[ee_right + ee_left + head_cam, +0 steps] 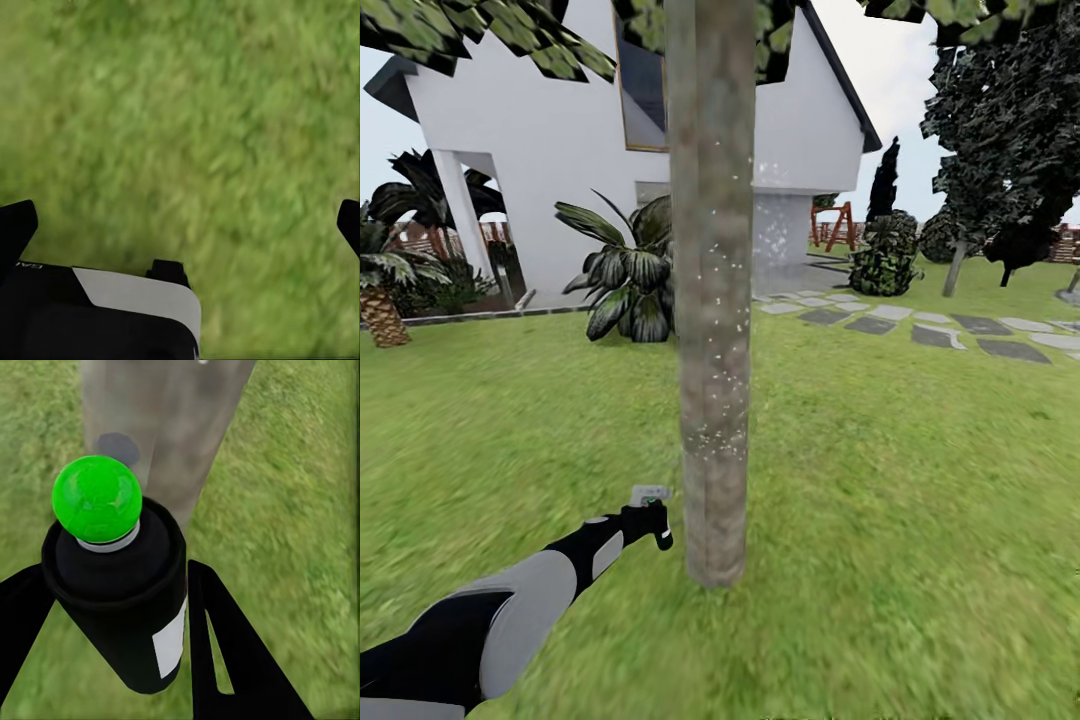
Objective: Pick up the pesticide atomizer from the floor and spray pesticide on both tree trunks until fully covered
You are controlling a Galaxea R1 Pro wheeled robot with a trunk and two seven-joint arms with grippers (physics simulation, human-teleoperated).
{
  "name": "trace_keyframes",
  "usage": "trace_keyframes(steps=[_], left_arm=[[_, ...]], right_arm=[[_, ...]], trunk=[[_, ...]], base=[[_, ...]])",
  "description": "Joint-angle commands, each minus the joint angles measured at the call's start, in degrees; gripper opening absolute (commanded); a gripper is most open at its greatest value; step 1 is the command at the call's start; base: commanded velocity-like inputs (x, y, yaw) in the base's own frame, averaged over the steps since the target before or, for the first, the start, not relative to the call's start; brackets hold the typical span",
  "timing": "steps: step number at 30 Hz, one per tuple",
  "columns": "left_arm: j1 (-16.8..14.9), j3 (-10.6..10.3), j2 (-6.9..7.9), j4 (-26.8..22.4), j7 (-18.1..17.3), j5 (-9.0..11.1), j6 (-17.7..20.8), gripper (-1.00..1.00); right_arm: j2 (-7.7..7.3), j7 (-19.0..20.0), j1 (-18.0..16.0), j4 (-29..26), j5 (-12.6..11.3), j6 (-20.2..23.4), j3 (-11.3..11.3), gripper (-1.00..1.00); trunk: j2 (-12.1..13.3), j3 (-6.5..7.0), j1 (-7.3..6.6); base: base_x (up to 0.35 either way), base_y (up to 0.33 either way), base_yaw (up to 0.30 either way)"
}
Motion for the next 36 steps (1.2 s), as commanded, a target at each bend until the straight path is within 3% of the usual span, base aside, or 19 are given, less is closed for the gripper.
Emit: trace_keyframes(steps=[1,12,21,31,36], left_arm=[[0.01,0.03,-0.02,-0.02,0.0,0.02,0.0,-1.0],[0.02,0.03,-0.01,0.01,0.0,0.02,0.0,-1.0],[0.01,0.03,0.0,0.01,0.0,0.02,0.0,-1.0],[0.03,0.02,-0.03,0.03,0.0,0.02,-0.02,-1.0],[0.03,-0.13,-0.67,0.06,0.03,0.12,-0.17,-1.0]], right_arm=[[0.0,0.0,0.0,0.0,0.0,0.0,0.0,1.0],[0.0,0.0,0.0,0.03,0.0,0.0,0.0,1.0],[0.0,0.05,0.08,0.05,0.01,0.02,0.0,1.0],[0.0,0.01,0.09,-0.01,0.06,0.0,0.06,1.0],[-0.08,0.0,0.09,-0.03,0.23,0.0,0.09,1.0]], trunk=[[0.0,0.0,0.0],[0.0,-0.4,0.0],[0.0,-0.51,0.0],[0.0,-0.51,0.0],[0.0,-0.51,0.0]], base=[[0.0,0.35,-0.296],[0.0,0.35,-0.263],[0.0,0.35,-0.066],[0.0,0.347,-0.258],[0.0,0.084,-0.043]])
